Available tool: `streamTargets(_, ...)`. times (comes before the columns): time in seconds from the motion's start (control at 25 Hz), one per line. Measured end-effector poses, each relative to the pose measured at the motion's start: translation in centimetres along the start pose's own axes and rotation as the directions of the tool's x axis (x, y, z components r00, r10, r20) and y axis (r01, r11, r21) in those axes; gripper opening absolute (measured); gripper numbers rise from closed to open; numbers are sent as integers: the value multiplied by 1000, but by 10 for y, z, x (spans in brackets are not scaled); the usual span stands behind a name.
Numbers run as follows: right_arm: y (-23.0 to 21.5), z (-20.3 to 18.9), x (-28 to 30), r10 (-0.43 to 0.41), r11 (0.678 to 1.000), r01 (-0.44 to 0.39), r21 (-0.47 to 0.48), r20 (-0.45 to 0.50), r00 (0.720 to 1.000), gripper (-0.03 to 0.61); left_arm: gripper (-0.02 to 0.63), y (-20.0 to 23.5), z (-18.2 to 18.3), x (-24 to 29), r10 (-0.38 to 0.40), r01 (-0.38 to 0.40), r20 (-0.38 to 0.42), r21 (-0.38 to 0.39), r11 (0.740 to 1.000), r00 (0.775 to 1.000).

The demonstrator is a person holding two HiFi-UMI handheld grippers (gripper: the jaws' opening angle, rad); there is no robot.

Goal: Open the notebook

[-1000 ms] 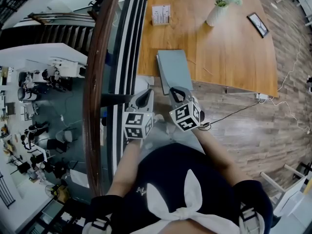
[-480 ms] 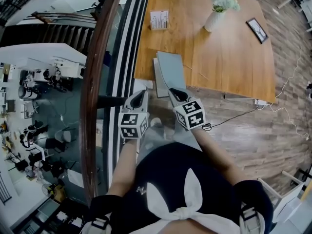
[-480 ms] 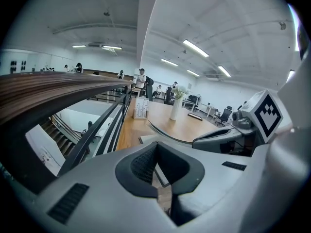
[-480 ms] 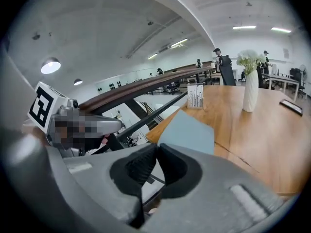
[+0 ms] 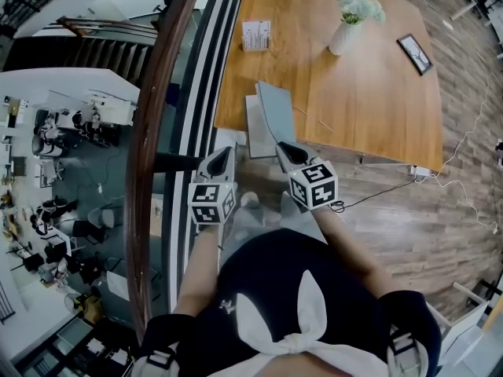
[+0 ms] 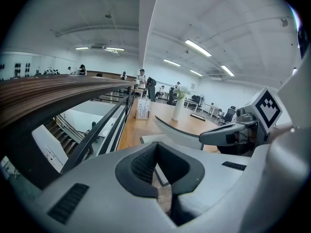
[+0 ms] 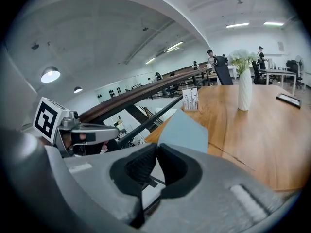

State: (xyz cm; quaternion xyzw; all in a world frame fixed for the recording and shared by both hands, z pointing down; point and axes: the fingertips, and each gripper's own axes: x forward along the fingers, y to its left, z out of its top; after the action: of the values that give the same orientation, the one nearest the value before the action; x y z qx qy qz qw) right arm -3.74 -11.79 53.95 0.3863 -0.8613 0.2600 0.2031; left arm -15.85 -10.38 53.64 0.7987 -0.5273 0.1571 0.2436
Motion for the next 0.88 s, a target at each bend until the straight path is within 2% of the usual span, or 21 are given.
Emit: streamTargets(0.88,-32,0,-39,-55,998,52,45,66,996,20,17,-34,-2,3,-28,28,0,18,999,1000)
